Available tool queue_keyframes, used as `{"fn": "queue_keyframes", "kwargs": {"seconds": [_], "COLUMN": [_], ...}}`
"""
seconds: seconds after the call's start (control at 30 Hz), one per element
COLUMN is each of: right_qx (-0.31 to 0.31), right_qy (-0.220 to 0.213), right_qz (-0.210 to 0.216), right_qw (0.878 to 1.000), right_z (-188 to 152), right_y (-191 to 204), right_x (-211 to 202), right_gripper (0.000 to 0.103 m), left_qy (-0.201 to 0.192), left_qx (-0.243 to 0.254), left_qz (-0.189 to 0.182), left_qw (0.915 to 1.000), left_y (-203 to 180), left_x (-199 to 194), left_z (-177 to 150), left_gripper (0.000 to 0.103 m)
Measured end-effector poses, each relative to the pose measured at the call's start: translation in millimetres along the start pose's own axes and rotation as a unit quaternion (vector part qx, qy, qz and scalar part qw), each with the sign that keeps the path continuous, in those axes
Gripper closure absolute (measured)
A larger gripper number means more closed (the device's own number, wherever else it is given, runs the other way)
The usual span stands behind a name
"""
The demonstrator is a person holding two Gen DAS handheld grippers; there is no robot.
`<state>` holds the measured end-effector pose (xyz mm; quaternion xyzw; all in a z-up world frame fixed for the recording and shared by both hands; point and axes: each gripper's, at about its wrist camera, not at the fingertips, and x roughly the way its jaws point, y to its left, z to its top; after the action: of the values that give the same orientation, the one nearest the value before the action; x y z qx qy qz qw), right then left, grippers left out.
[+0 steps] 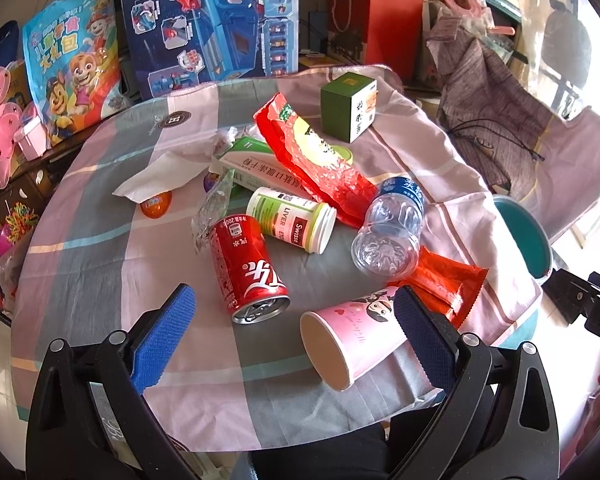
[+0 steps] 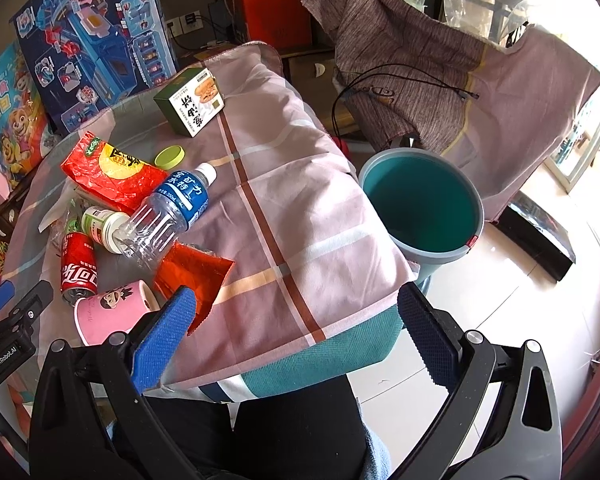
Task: Collect trash
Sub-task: 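Move both grippers toward the trash on the table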
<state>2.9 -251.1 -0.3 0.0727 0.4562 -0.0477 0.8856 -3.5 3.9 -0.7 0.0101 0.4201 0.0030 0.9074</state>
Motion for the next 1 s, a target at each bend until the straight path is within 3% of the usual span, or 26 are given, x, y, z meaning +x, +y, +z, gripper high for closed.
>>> {"fn": "queue_keyframes", "kwargs": {"seconds": [1.0], "right_qx": [0.008], "right_qy": [0.028], "right_qz": [-0.011], "right_qw": [1.000], "right_z": [3], "right_y": [-1], "right_x": [21], "right_gripper": [0.006], "left_qy": [0.018], "left_qx": [-0.023], "left_qz": [-0.009], "left_qw": [0.9995], "left_y": [22], "left_x": [20], "left_z": [3], "left_gripper": [0.004]}}
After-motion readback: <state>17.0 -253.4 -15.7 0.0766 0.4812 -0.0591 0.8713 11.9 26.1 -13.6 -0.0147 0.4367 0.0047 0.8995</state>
